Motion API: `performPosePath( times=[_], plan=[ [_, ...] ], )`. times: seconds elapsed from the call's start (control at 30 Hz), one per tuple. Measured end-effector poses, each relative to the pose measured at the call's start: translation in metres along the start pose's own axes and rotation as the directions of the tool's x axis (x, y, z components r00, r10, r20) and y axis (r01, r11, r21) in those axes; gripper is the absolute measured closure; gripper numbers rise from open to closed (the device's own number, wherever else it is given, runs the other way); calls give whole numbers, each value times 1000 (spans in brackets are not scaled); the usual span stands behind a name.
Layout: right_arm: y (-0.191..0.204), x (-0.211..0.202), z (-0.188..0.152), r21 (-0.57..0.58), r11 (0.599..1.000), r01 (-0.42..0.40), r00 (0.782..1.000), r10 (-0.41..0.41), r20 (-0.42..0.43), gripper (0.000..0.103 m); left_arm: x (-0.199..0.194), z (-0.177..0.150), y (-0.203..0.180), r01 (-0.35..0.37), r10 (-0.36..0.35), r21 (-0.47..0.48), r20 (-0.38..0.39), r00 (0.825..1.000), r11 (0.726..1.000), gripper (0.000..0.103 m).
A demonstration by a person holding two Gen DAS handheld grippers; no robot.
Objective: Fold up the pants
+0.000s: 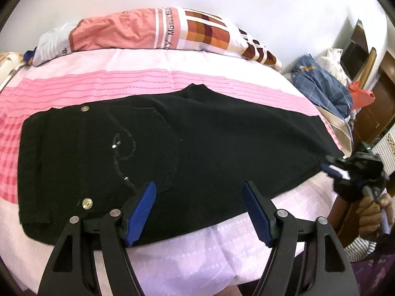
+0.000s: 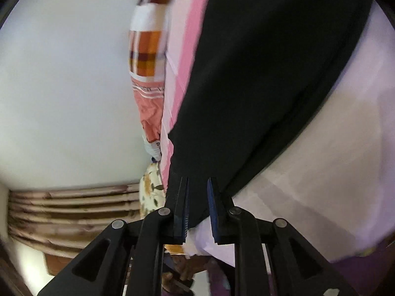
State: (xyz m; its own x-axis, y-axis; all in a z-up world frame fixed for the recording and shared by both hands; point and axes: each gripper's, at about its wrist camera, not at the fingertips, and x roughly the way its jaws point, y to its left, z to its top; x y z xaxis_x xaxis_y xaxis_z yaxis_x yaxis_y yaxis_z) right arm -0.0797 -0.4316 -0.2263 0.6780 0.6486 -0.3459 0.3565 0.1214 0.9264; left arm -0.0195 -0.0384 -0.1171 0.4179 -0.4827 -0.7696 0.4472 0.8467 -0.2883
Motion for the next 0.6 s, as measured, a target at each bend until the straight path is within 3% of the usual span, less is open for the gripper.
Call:
performPosePath(
  times=[0.23, 0.33, 0.43, 0.6],
  plan=[
    [2, 7, 3, -26, 991, 132, 990, -130, 46, 87, -14, -8, 11, 6, -5, -44, 36, 999, 999, 30],
    [-1, 9, -3, 12, 991, 134, 990, -134, 43, 86, -13, -10, 20, -2, 5, -86, 28, 1000, 996, 30],
    [-1, 8, -6, 5, 986, 165, 985, -165, 43, 76, -15, -12, 28, -3, 7, -114, 41, 999, 993, 30],
    [-8, 7, -1, 38, 990, 138, 988, -140, 60, 75, -14, -15, 37, -25, 30, -133, 38, 999, 991, 30]
  ],
)
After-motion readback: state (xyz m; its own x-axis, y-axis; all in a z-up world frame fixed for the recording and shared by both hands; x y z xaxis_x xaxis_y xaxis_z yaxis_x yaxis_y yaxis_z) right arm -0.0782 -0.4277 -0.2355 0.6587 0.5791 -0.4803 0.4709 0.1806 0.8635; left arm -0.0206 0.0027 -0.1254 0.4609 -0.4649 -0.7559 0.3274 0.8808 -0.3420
